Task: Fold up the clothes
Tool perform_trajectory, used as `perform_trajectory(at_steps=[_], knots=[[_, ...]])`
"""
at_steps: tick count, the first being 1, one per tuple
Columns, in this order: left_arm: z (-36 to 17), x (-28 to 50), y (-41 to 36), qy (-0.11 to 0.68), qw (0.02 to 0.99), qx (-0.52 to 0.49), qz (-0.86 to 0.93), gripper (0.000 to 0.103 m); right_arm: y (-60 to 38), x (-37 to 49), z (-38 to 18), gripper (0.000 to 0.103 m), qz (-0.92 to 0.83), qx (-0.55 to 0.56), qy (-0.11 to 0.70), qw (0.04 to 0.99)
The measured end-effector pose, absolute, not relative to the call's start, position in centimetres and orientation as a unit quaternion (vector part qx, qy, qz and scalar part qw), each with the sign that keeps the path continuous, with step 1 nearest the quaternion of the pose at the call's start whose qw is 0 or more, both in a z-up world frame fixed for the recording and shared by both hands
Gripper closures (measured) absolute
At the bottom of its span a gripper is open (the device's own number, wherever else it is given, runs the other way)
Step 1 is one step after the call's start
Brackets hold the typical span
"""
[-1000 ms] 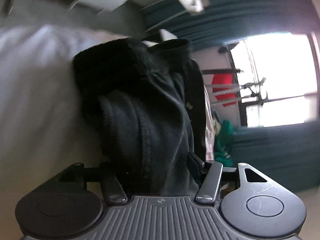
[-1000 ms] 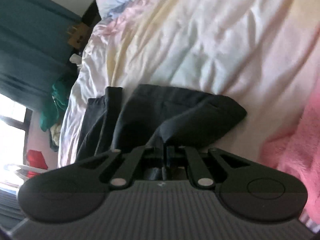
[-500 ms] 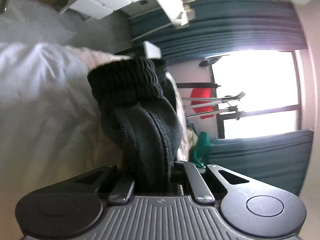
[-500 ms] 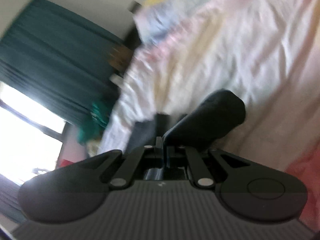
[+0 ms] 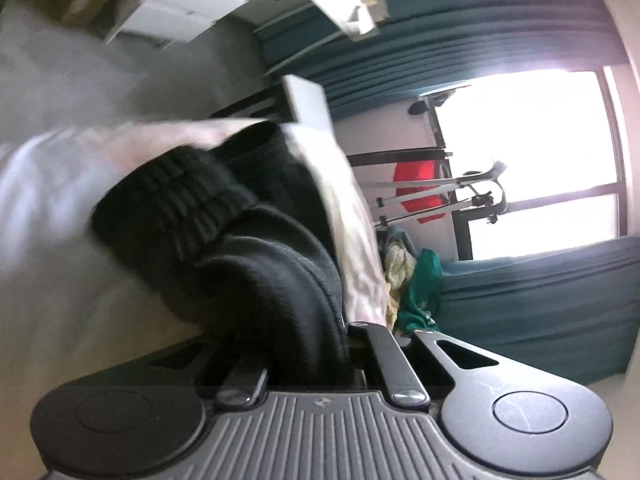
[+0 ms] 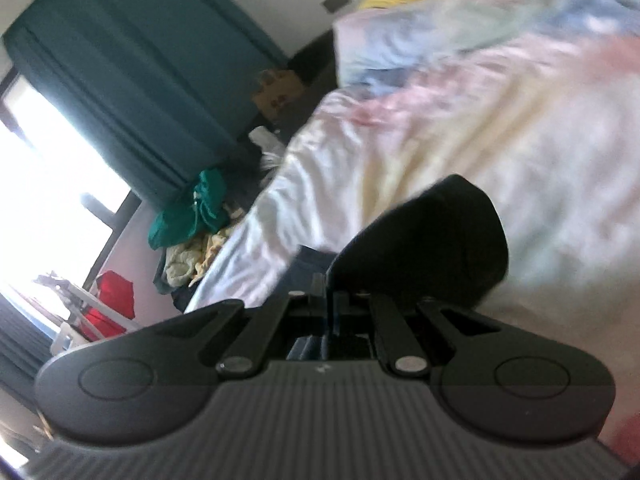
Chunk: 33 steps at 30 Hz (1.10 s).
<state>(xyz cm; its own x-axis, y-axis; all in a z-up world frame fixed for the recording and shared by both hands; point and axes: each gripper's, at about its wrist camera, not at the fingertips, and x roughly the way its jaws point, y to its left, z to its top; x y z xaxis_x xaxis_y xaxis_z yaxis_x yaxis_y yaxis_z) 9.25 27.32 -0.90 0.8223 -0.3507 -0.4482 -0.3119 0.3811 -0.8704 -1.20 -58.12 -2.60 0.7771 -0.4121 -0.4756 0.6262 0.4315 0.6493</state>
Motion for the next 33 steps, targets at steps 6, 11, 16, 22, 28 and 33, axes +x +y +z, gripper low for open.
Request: perform_trajectory(at_steps=[6, 11, 16, 22, 28, 33], knots=[[-0.1, 23.8, 22.4, 0.332, 0.795, -0.504, 0.055, 0.096, -60.0, 14.2, -3.5, 0.097, -0.336, 0.403, 0.167, 0.835], [-5.5, 35.1, 19.2, 0.383, 0.784, -0.475, 0.112, 0.094, -61.9, 23.9, -8.6, 0.097, -0.364, 0.366, 0.206, 0.831], [-8.9, 41.2, 17.6, 0.405, 0.792, -0.444, 0.111, 0.083, -63.3, 28.4, -13.8, 0.097, -0.371, 0.34, 0.243, 0.829], [-7.1, 40.2, 17.6, 0.39, 0.825, -0.407, 0.028, 0.052, -63.3, 27.0, -14.7, 0.089, -0.347, 0.372, 0.224, 0.831], [-3.0, 31.6, 19.3, 0.318, 0.869, -0.376, -0.033, 0.022, -61.9, 20.8, -11.7, 0.053, -0.291, 0.419, 0.151, 0.846], [-1.8, 23.0, 19.6, 0.284, 0.878, -0.384, -0.037, 0.002, -59.3, 13.8, -10.4, 0.033, -0.259, 0.443, 0.099, 0.853]])
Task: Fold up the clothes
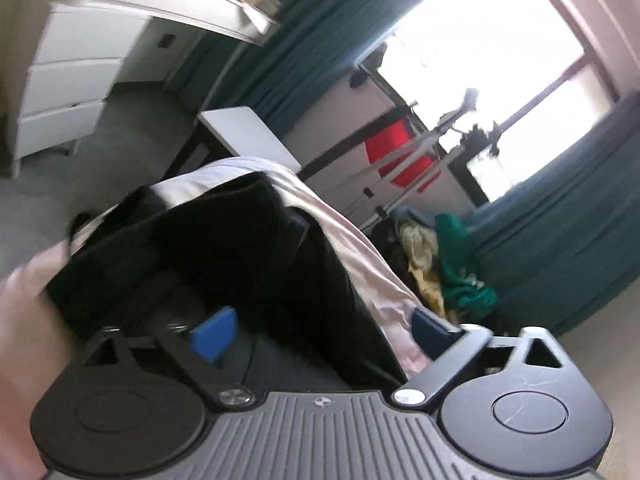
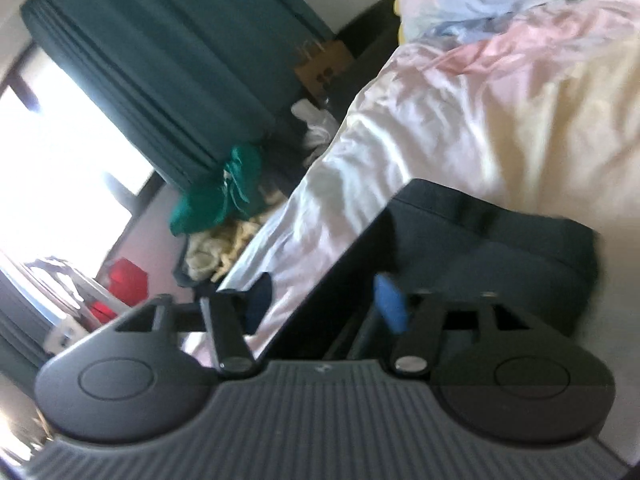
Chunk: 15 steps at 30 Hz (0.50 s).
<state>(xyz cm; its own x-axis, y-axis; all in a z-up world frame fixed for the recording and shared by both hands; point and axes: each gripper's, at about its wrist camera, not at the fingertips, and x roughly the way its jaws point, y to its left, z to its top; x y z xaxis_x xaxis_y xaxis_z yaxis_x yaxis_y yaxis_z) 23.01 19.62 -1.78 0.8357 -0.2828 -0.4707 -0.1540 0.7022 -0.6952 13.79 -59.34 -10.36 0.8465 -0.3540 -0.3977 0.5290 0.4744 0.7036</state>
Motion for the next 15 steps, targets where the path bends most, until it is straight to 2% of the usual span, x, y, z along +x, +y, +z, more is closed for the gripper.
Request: perform_trajectory(at_steps=[3, 7, 11, 15], knots=[[-3.0, 18.9, 19.4, 0.285, 0.861, -0.421, -0.013, 0.002, -58.2, 9.6, -11.2, 0.029, -0.27, 0.486, 0.089, 0.826], [-6.6, 15.8, 19.2, 0.298, 0.834, -0.465, -0.001, 0.002, -58.2, 5.6, -14.0, 0.029, -0.26, 0.588, 0.08, 0.762], [-9.7, 16.0, 20.0, 0.307, 0.813, -0.495, 0.004, 0.004, -58.8, 6.0, -15.2, 0.029, -0.223, 0.598, 0.12, 0.761], [-11.9, 17.7, 20.9, 0.282, 0.786, -0.55, 0.01, 0.005, -59.4, 8.5, -17.3, 0.029, -0.175, 0.616, 0.159, 0.751]])
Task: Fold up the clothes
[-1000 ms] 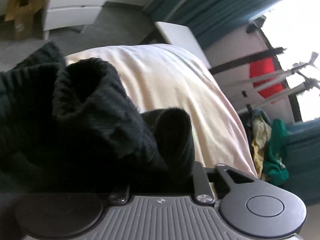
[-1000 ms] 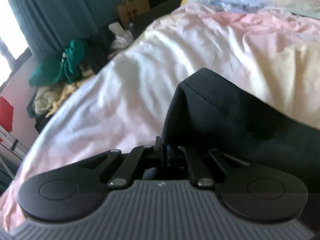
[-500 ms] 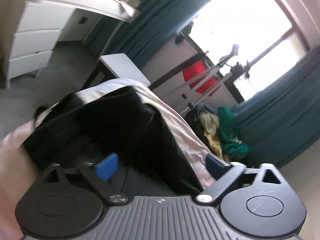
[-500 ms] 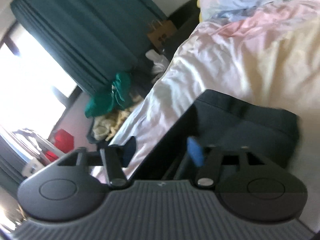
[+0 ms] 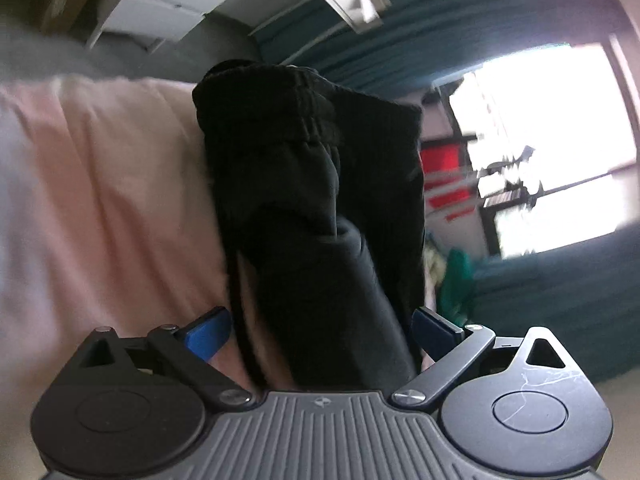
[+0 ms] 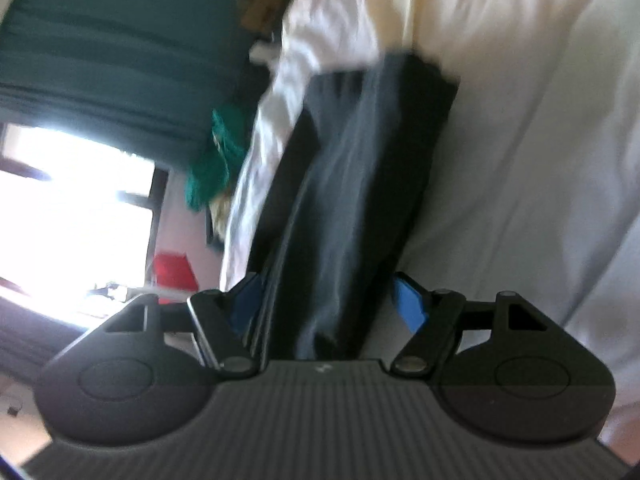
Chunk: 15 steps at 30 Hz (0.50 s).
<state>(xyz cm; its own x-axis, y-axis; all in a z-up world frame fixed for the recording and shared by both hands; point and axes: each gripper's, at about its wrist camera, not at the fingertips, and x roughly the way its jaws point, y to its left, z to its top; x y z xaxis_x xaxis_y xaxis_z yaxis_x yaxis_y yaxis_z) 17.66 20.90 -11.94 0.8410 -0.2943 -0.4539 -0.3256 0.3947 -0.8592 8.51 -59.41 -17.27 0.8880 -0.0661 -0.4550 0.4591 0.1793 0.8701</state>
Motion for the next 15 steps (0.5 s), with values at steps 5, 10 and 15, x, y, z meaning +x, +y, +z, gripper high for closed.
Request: perform_trajectory(at_steps=[5, 10, 15], knots=[[-12.4, 20.8, 21.0, 0.251, 0.796, -0.55, 0.044, 0.03, -59.5, 12.3, -18.6, 0.031, -0.192, 0.561, 0.159, 0.789], [-12.6, 21.5, 19.4, 0.215, 0.817, -0.527, 0.095, 0.066, -60.7, 14.7, -19.3, 0.068, -0.253, 0.519, 0.126, 0.807], [-9.6, 20.6, 17.8, 0.178, 0.858, -0.47, 0.107, 0.088, -60.7, 15.3, -18.4, 0.089, -0.283, 0.509, 0.102, 0.806]])
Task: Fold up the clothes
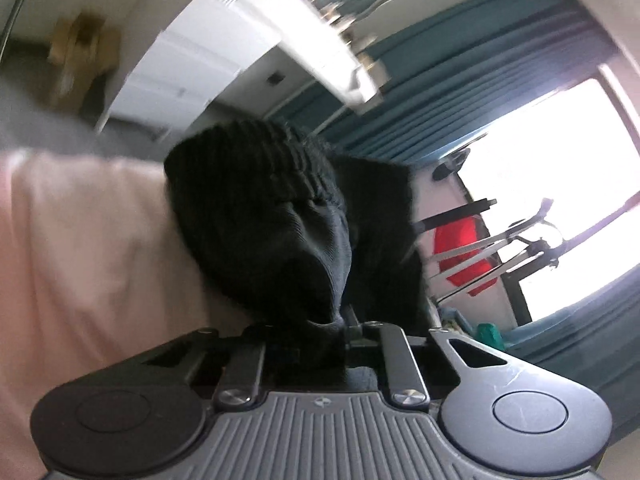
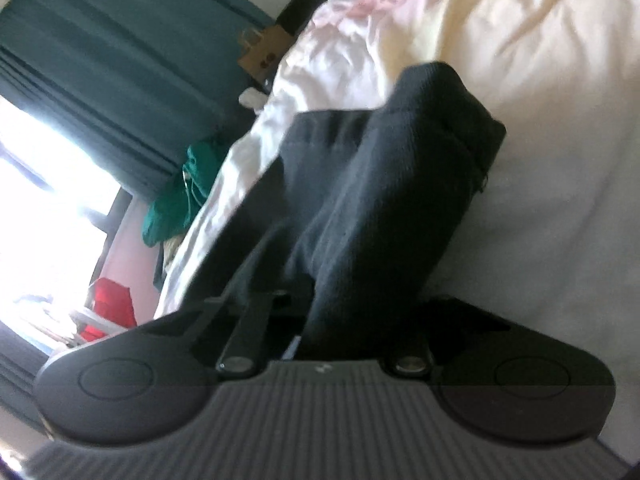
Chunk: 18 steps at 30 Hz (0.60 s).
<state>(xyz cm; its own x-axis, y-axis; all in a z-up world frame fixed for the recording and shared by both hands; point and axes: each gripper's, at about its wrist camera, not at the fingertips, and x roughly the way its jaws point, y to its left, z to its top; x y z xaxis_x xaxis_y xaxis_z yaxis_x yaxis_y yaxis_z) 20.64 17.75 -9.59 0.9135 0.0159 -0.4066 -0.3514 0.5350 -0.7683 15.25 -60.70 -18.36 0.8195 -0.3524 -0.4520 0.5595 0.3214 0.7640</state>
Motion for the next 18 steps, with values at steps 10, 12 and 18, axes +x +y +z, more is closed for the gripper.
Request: perform_trajectory(at_steps=[10, 12, 18], knots=[[-2.9, 14.5, 19.3, 0.135, 0.845, -0.511, 0.076, 0.091, -62.2, 9.6, -14.7, 0.094, -0.259, 0.549, 0.099, 0.788], [-2.8, 12.3, 20.4, 0.138, 0.84, -0.52, 0.079, 0.091, -61.8, 7.7, -14.0, 0.094, -0.257, 0.553, 0.101, 0.786], [-1.9, 6.8, 23.2, 0.121, 0.844, -0.516, 0.086, 0.091, -60.6, 2.8, -11.4, 0.094, -0.233, 0.562, 0.099, 0.787]])
